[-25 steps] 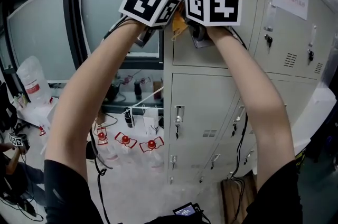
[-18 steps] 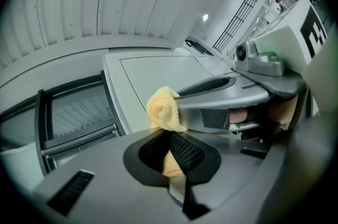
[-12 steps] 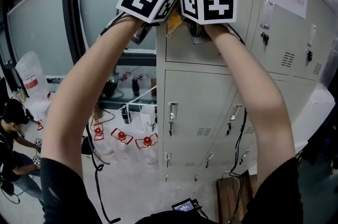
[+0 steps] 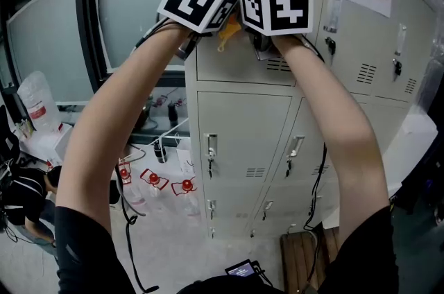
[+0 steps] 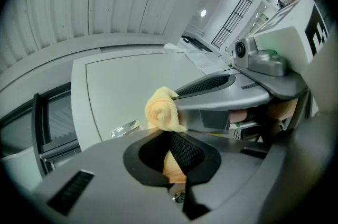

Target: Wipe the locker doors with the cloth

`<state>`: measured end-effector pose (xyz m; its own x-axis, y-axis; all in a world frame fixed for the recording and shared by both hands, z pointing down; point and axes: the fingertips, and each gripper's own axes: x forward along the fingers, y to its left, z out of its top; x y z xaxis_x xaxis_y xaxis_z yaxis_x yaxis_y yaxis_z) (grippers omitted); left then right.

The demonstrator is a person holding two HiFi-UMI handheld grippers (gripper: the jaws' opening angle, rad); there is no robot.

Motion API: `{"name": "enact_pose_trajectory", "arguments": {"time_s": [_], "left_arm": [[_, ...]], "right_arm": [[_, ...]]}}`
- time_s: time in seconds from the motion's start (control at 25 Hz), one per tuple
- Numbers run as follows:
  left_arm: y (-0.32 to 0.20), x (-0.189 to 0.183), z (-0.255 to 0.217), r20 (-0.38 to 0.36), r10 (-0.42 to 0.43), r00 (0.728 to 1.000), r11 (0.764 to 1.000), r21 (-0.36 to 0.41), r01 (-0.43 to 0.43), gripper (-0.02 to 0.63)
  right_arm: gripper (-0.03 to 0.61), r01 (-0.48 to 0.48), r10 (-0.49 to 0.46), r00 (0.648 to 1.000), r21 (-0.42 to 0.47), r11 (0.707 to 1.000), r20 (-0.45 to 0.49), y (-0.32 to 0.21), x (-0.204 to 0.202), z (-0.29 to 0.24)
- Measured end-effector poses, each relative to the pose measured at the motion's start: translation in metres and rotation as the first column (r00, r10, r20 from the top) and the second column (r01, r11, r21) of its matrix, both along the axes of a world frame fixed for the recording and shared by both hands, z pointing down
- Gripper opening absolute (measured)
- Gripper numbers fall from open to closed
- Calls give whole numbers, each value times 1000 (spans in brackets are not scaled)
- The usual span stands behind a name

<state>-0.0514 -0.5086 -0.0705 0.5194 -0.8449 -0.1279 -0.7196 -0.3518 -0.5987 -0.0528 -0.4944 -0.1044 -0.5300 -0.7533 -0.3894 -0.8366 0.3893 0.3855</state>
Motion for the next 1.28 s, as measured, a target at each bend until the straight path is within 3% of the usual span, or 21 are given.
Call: {"name": "enact_pose_trajectory", "arguments": {"time_s": [0.76,1.28], "left_arm": [[-1,130,2,39,109,993,994,-1,-109,20],[0,157,4,40,140,989,990,14,-140,20]], "right_arm": [[51,-111,111,994,-7,994,20,-3,129,2],[51,-132,133,991,-6,991,34,-2,156,3]]}}
